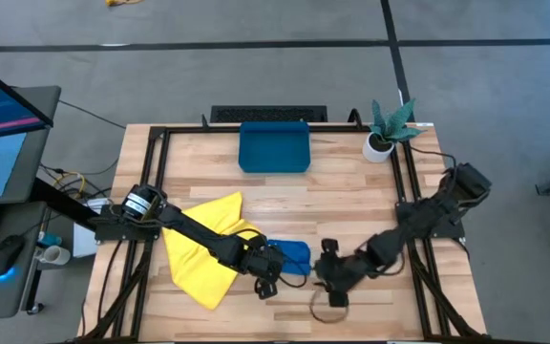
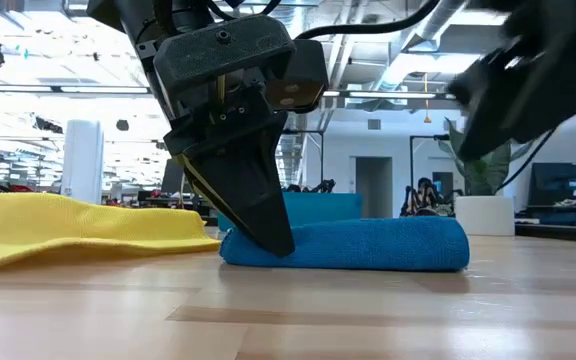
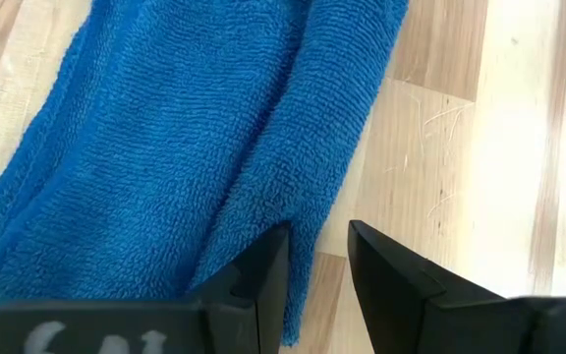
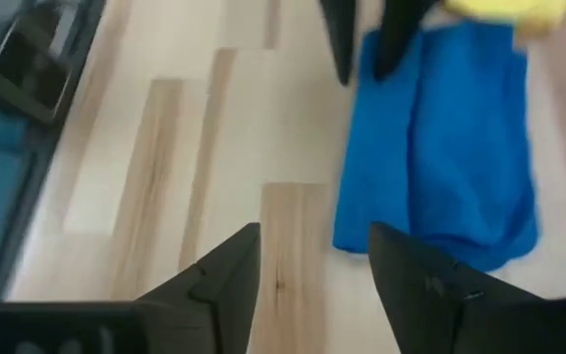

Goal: Roll microfiber towels into tight, uniform cylinder then place into a basket
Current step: Roll the blue microfiber cloth

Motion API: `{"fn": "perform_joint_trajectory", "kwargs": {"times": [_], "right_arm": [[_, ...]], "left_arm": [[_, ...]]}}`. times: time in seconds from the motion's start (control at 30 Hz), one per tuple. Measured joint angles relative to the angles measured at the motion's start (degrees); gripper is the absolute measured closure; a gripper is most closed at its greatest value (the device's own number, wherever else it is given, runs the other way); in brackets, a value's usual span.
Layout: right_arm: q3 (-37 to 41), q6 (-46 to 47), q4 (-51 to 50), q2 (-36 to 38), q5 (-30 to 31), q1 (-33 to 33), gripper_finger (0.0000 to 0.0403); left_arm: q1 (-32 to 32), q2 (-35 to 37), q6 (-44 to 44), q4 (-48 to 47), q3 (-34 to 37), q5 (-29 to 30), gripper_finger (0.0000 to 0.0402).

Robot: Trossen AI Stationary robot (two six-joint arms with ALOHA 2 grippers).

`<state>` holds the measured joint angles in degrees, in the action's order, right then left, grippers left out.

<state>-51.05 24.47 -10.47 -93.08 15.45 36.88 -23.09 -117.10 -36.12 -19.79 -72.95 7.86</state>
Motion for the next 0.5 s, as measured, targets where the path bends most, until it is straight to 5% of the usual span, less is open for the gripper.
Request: {"fn": "perform_joint_trajectory", "kwargs": {"times": [0.2,0.5], "right_arm": [[-0.09,-13.10,1.54,-2.64,16.63,7.12,0.0194],[-0.14,-29.36,13.18,-12.55,21.16,7.40,0.0200]], "left_arm": [[0.00,0.00,-0.15,0.00,0.00,-0.04,0.0297],[-0.02,0.00,-0.17,0.04,0.04,-0.04,0.0297]]}}
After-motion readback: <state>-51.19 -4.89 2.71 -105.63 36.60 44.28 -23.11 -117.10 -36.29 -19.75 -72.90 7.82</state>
